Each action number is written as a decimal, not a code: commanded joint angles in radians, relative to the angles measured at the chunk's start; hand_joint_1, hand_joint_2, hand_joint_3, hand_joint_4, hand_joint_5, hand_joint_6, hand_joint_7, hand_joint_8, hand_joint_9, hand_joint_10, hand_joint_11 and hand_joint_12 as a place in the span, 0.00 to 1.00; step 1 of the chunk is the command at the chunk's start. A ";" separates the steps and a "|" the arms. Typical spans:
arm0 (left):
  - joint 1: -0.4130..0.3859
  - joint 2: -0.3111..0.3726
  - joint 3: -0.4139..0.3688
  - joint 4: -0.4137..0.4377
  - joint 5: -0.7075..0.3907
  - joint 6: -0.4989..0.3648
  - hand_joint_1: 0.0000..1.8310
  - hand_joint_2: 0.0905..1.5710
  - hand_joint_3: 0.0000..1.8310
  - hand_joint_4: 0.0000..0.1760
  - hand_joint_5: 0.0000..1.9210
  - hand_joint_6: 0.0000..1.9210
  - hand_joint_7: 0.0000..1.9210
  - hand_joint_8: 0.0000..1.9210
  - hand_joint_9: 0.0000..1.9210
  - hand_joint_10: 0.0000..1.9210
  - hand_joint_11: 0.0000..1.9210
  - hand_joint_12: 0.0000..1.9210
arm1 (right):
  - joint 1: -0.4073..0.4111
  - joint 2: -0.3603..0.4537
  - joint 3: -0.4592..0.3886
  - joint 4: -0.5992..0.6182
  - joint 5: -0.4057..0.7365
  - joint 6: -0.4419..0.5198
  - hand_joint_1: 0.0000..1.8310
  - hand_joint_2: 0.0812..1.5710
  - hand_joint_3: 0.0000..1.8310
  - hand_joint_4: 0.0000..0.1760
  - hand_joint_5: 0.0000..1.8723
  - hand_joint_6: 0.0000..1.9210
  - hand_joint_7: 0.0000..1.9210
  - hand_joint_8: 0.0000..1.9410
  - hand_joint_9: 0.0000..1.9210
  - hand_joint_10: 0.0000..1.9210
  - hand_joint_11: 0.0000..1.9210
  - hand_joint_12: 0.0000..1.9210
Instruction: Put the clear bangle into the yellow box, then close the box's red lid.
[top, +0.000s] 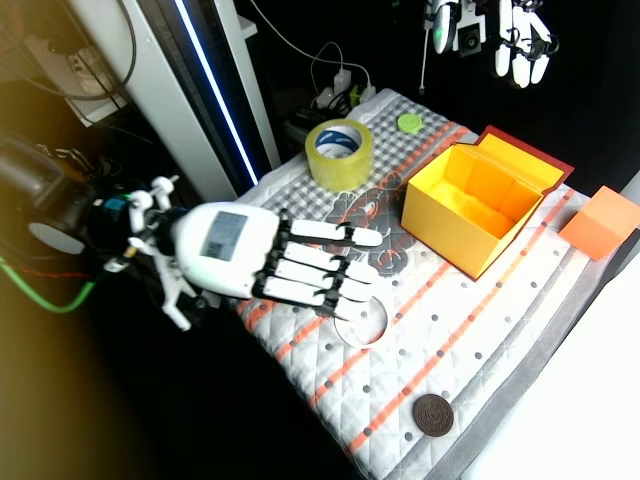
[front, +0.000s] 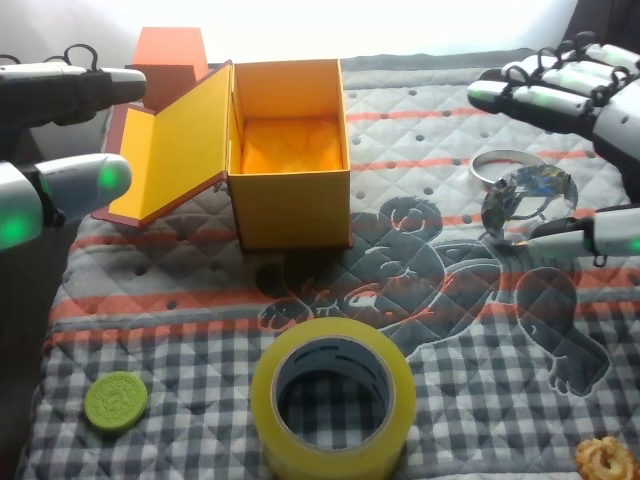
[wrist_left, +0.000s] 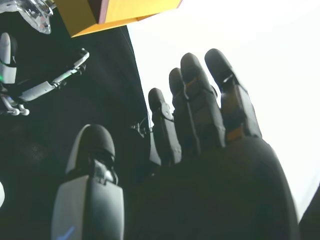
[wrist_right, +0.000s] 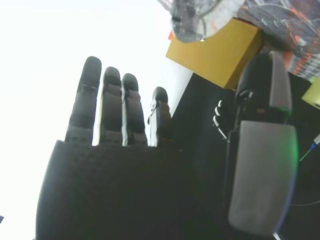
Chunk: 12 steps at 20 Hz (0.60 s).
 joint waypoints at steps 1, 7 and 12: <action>-0.010 -0.002 0.004 0.000 -0.111 -0.006 0.27 0.71 0.00 0.87 0.28 0.00 0.27 0.00 0.27 0.00 0.07 0.39 | 0.016 0.000 0.010 0.014 0.090 0.002 0.45 0.55 0.00 1.00 0.09 0.00 0.11 0.00 0.12 0.01 0.00 0.36; -0.010 -0.006 0.006 0.000 -0.104 -0.006 0.26 0.71 0.00 0.91 0.27 0.00 0.26 0.00 0.25 0.00 0.05 0.38 | 0.022 -0.054 0.070 0.072 0.017 0.002 0.57 0.63 0.00 0.00 0.36 0.00 0.45 0.01 0.49 0.03 0.28 0.55; -0.010 -0.009 0.005 0.000 -0.102 -0.006 0.28 0.71 0.00 0.87 0.27 0.00 0.26 0.00 0.26 0.00 0.04 0.38 | 0.021 -0.073 0.085 0.096 -0.012 0.002 0.60 0.63 0.00 0.00 0.42 0.00 0.55 0.01 0.56 0.03 0.28 0.66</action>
